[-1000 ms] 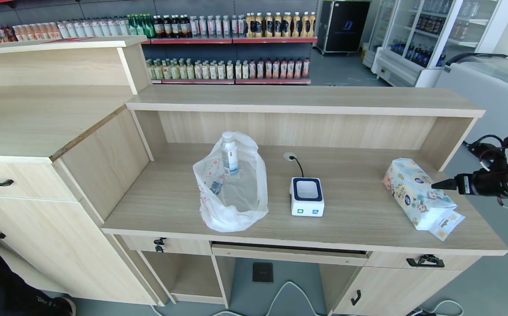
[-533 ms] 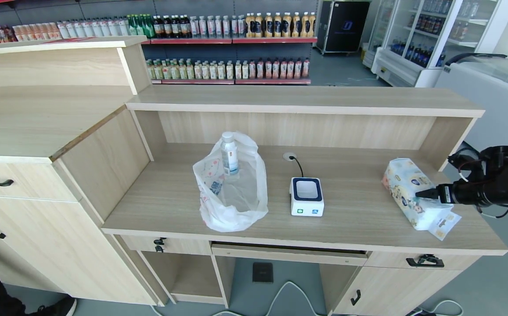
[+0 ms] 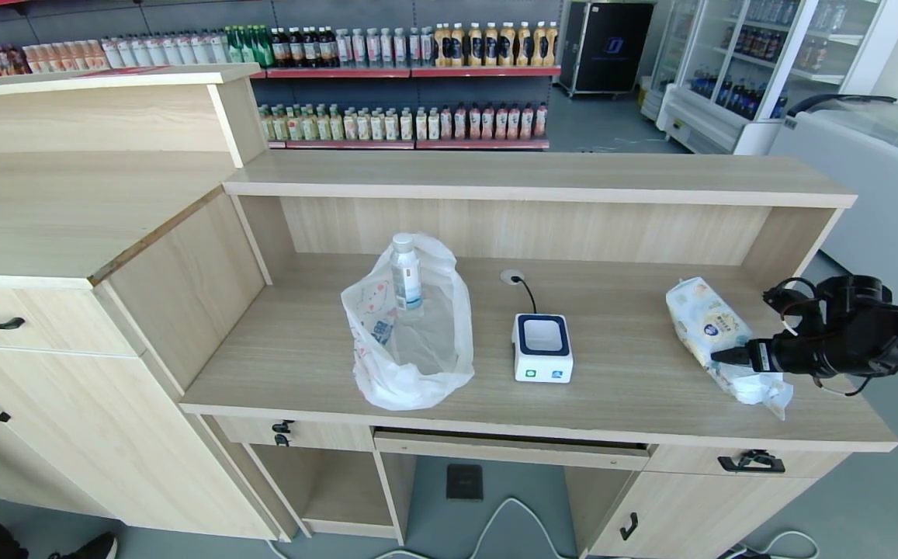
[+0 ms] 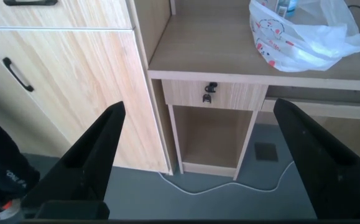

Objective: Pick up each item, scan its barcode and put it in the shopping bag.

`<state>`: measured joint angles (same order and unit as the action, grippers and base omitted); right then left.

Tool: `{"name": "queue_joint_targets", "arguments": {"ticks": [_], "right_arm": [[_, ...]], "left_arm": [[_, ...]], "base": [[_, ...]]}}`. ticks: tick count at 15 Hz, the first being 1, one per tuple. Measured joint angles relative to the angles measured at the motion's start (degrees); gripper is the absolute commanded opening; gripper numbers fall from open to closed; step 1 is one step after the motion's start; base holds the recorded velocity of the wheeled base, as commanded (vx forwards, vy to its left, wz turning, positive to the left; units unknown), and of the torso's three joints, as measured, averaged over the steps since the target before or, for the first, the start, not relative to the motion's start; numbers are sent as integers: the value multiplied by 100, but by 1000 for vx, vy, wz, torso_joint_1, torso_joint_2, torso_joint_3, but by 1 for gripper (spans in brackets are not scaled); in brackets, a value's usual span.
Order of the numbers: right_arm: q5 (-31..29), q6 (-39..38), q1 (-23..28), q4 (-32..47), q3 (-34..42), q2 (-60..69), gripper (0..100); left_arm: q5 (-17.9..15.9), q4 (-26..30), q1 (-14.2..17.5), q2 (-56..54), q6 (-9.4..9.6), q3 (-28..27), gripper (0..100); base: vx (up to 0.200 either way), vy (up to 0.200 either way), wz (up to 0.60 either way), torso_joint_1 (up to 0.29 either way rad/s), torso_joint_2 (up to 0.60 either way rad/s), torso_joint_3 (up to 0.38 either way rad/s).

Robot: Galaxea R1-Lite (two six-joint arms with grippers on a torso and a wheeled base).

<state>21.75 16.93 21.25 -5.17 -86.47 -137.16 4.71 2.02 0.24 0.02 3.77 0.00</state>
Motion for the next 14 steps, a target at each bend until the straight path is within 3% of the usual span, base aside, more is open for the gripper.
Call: {"name": "queue_joint_targets", "arguments": {"ticks": [1, 11, 14], "right_arm": [[-11, 0, 2, -7, 15, 0, 0], [-40, -344, 336, 6, 223, 501, 0], [-24, 15, 402, -29, 535, 987, 0]], "left_arm": [[2, -2, 0, 0, 2, 0, 100], [2, 0, 0, 0, 2, 0, 100], [2, -2, 0, 0, 2, 0, 100]], "base": [[0, 0, 0, 0, 0, 0], [0, 0, 0, 0, 0, 0], [0, 0, 0, 0, 0, 0]]}}
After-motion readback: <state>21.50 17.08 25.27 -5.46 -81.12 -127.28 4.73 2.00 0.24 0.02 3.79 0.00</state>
